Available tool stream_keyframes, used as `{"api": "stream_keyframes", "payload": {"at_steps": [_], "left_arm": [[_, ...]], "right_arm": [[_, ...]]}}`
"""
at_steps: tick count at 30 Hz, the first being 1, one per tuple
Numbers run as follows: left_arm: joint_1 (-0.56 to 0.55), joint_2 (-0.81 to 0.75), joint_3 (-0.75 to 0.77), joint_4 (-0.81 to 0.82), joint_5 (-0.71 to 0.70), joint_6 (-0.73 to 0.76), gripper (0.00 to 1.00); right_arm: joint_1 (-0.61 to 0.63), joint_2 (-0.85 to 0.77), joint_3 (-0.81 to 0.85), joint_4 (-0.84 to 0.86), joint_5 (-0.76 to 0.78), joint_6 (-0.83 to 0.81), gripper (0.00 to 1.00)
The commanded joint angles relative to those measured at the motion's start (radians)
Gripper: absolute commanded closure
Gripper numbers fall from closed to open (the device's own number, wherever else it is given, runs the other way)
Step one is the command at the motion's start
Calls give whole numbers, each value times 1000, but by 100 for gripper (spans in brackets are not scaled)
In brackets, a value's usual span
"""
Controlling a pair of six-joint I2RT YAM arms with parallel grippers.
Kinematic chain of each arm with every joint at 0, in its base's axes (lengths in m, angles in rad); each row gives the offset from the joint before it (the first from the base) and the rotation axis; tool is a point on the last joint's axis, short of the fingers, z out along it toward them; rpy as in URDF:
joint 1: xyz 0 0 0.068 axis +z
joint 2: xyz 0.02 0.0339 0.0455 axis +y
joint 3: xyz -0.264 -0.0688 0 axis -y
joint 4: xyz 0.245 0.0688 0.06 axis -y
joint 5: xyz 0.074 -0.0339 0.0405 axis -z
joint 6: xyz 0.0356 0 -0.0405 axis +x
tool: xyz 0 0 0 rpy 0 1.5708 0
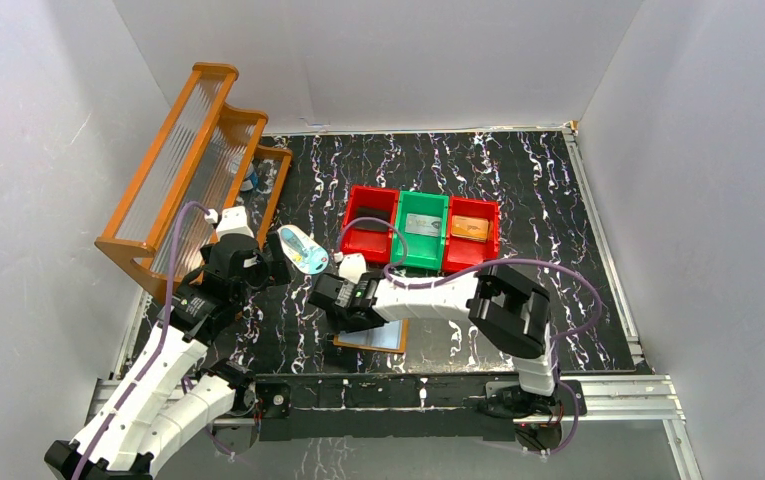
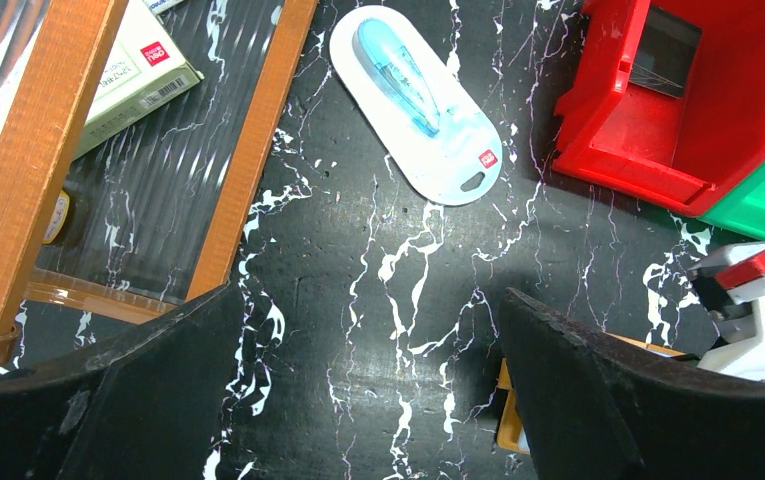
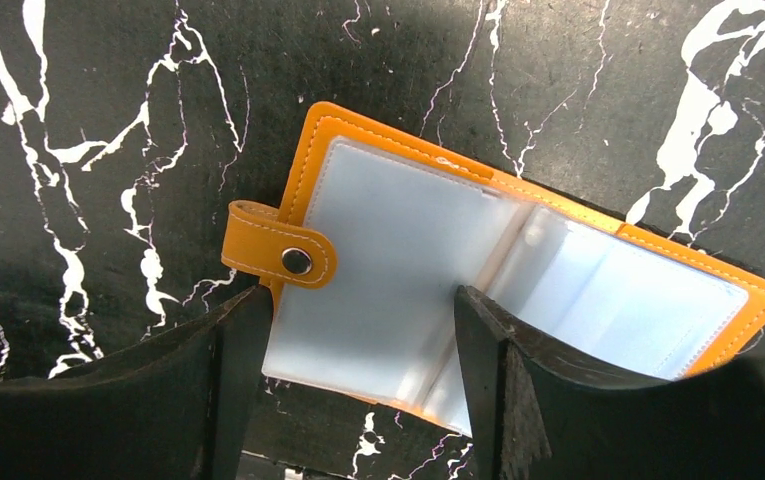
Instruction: Take the credit cards out of the card holder
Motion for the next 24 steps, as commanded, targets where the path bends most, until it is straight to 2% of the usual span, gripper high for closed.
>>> {"api": "stream_keyframes", "payload": {"at_steps": [1,4,9,14,16,21,24], "left_arm": [[5,-3,8,-8,-18,-7,2],[5,-1,8,-7,-17,-5,2],[5,0,7,-8,-16,-5,2],[5,8,8,-7,-12,-5,2],[5,9,7,-8,-11,-5,2],[5,12,7,-6,-6,-4,2],[5,14,8,-6,-6,-4,2]], "right_arm": [[28,79,37,-134,57,37,26],[39,127,50,-187,89,68,31],[35,72,-25,-79,58,40,47],[28,54,-29,-59,43,5,49],[27,41,-19,-46,30,-16,47],[27,-31,23,-99,72,-38,30],[25,-73,34,-162,120,-21,26]]}}
